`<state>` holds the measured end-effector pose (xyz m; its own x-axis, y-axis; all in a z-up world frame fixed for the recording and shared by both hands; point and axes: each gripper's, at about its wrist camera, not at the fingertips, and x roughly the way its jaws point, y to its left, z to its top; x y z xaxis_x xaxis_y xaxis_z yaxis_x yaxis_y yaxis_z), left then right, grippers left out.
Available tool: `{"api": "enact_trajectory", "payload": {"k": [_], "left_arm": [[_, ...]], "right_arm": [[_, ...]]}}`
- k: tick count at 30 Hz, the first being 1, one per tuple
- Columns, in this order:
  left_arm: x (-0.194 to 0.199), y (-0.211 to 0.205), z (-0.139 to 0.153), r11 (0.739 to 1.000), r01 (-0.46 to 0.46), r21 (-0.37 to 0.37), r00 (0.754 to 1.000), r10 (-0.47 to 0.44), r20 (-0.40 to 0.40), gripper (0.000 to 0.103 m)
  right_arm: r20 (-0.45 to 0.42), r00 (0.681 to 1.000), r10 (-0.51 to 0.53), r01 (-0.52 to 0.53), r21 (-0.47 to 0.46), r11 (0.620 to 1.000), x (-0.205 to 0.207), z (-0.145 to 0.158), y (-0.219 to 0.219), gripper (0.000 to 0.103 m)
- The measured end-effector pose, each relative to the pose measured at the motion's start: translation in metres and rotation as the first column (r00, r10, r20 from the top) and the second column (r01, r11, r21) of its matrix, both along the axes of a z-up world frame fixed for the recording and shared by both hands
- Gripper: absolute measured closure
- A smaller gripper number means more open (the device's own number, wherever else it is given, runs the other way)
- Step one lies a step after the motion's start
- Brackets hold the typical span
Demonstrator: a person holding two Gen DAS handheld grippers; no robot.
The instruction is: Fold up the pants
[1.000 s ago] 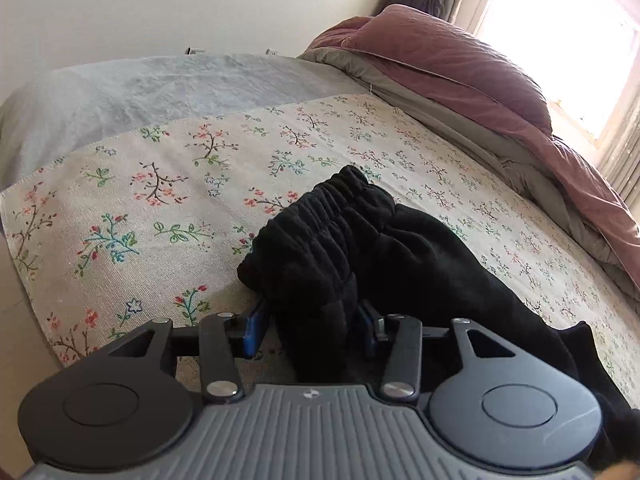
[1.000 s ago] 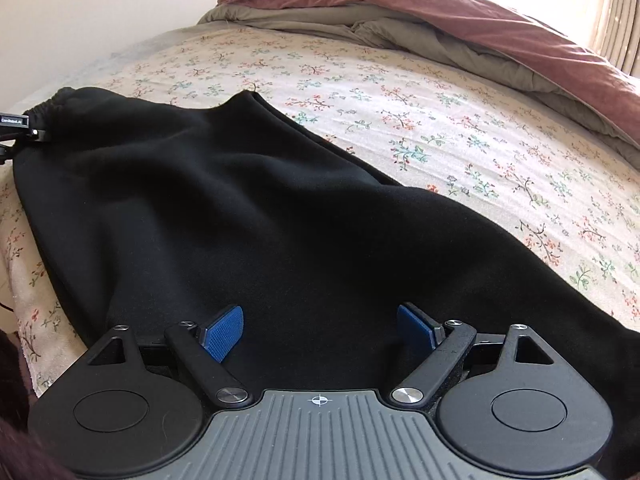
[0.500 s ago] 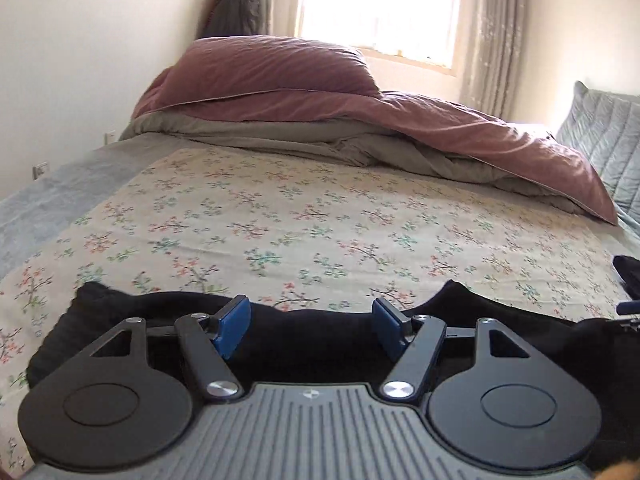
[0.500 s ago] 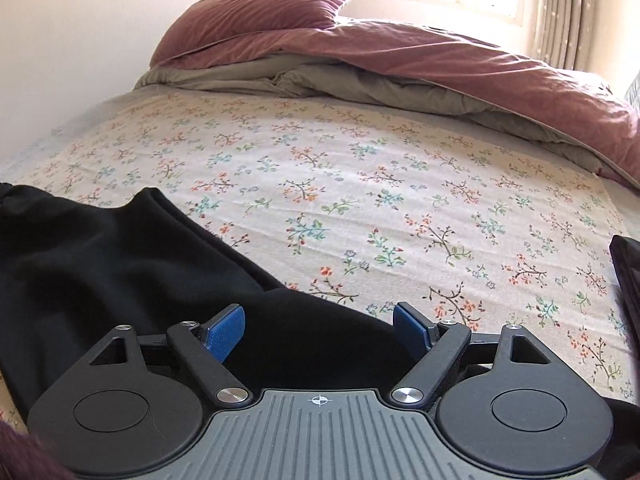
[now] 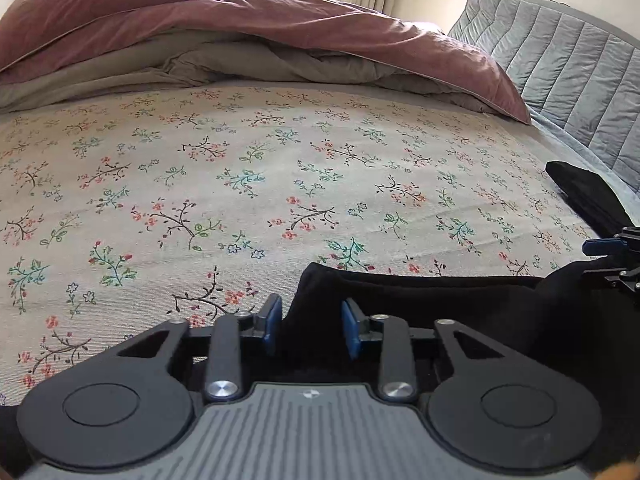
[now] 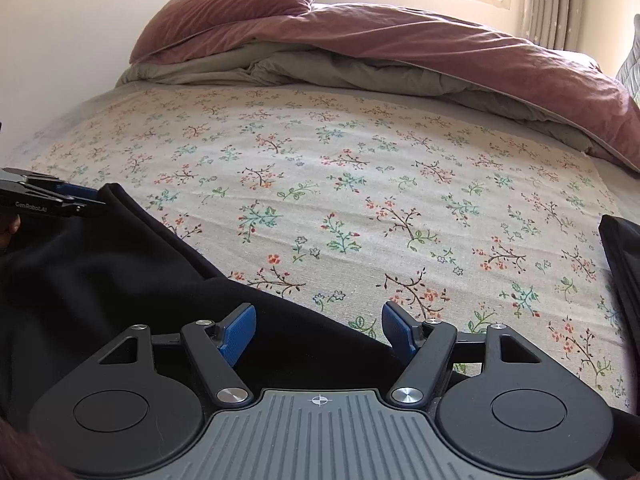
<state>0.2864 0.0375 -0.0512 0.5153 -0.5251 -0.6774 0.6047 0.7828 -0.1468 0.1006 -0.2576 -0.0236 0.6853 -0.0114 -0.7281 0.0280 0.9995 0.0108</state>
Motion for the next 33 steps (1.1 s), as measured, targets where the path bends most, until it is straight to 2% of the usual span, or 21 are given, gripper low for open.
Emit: {"api": "enact_trajectory", "payload": {"k": [2, 3, 5, 7, 8, 12, 16, 19, 22, 24, 27, 30, 33], "left_arm": [[-0.005, 0.003, 0.002, 1.000, 0.003, -0.031, 0.999, -0.001, 0.049, 0.079], [-0.012, 0.009, 0.008, 0.997, -0.006, -0.072, 0.997, 0.012, 0.077, 0.080], [-0.012, 0.024, 0.011, 0.983, -0.058, -0.173, 0.995, 0.072, 0.074, 0.081], [-0.010, 0.031, 0.011, 0.968, -0.113, -0.226, 0.990, 0.129, 0.061, 0.082], [-0.007, 0.027, 0.010, 0.967, -0.129, -0.219, 0.987, 0.145, 0.062, 0.082], [0.005, 0.000, -0.014, 0.984, -0.158, -0.085, 0.985, 0.163, 0.050, 0.081], [0.008, -0.003, -0.015, 0.973, -0.209, -0.099, 0.976, 0.214, 0.035, 0.074], [-0.003, -0.002, -0.001, 0.970, -0.234, -0.066, 0.970, 0.237, 0.049, 0.061], [-0.025, 0.004, 0.017, 0.969, -0.247, -0.024, 0.965, 0.248, 0.079, 0.048], [-0.043, 0.011, 0.030, 0.965, -0.263, -0.015, 0.960, 0.263, 0.101, 0.033], [-0.075, 0.019, 0.044, 0.969, -0.249, 0.006, 0.962, 0.246, 0.122, 0.024], [-0.111, 0.028, 0.049, 0.978, -0.208, 0.033, 0.970, 0.202, 0.139, 0.021], [-0.142, 0.037, 0.047, 0.986, -0.158, 0.047, 0.980, 0.150, 0.134, 0.021]], "right_arm": [[-0.001, 1.000, 0.001, -0.001, -0.006, 1.000, -0.002, 0.000, -0.002, 0.034], [-0.001, 1.000, -0.004, 0.004, -0.015, 1.000, -0.004, -0.001, -0.003, 0.034], [-0.001, 1.000, -0.029, 0.029, -0.037, 0.999, -0.007, -0.003, -0.006, 0.034], [-0.014, 0.998, -0.060, 0.059, -0.042, 0.997, -0.009, -0.007, -0.014, 0.034], [-0.028, 0.997, -0.077, 0.076, -0.043, 0.996, -0.010, -0.010, -0.017, 0.034], [-0.067, 0.989, -0.132, 0.129, -0.048, 0.990, -0.011, -0.023, -0.033, 0.034], [-0.033, 0.986, -0.164, 0.161, -0.064, 0.985, -0.018, -0.020, -0.039, 0.033], [-0.021, 0.987, -0.157, 0.156, -0.059, 0.986, -0.023, -0.012, -0.039, 0.032], [0.000, 0.994, -0.108, 0.108, -0.047, 0.993, -0.029, -0.003, -0.029, 0.032], [0.012, 0.997, -0.072, 0.073, -0.043, 0.996, -0.034, 0.003, -0.020, 0.031], [0.027, 1.000, 0.001, 0.000, -0.037, 0.999, -0.045, 0.010, 0.000, 0.031], [0.045, 0.995, 0.085, -0.082, -0.045, 0.996, -0.059, 0.017, 0.022, 0.031], [0.062, 0.978, 0.199, -0.196, -0.053, 0.979, -0.079, 0.024, 0.046, 0.031]]}}
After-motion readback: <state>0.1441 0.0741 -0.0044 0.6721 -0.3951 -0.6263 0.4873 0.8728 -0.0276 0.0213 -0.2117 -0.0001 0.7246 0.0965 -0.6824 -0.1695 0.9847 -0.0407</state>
